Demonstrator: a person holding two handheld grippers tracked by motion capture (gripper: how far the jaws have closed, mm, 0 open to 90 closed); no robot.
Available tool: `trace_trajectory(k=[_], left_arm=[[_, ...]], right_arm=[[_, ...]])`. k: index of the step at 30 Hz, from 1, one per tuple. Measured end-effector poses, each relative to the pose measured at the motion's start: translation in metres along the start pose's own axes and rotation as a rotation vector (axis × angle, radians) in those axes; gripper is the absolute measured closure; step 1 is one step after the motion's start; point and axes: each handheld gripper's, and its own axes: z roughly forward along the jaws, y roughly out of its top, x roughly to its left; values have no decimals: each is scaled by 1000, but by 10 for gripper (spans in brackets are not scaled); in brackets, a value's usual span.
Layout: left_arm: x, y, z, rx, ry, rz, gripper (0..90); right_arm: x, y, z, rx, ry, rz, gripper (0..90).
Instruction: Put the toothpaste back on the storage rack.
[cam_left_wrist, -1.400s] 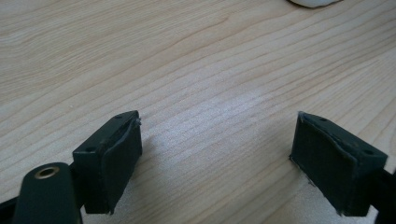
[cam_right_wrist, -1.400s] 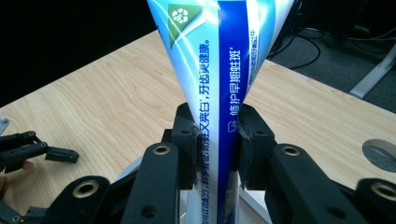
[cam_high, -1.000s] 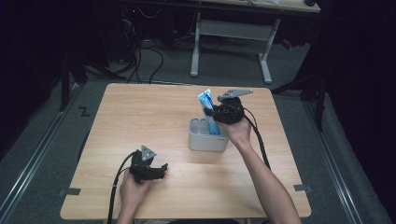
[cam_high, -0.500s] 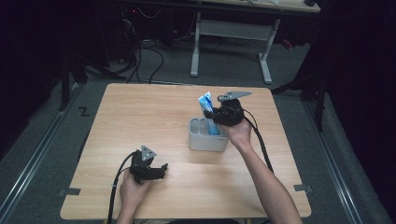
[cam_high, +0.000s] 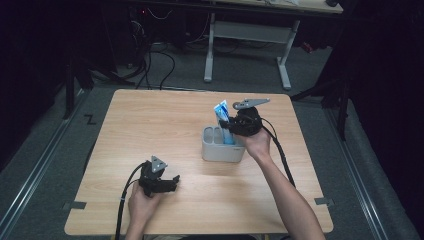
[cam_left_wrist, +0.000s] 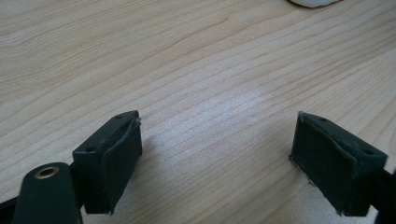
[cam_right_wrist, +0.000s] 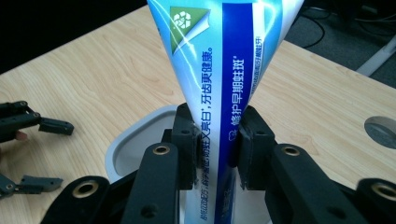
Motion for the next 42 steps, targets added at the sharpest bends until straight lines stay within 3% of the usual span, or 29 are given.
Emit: trace_trajectory(k=[17, 42], left_arm=[[0, 0, 0, 0, 0, 0, 165], [0, 0, 0, 0, 0, 0, 165]], right_arm=[[0, -13, 15, 59, 5, 5, 714], [5, -13, 20, 63, 14, -4, 680]])
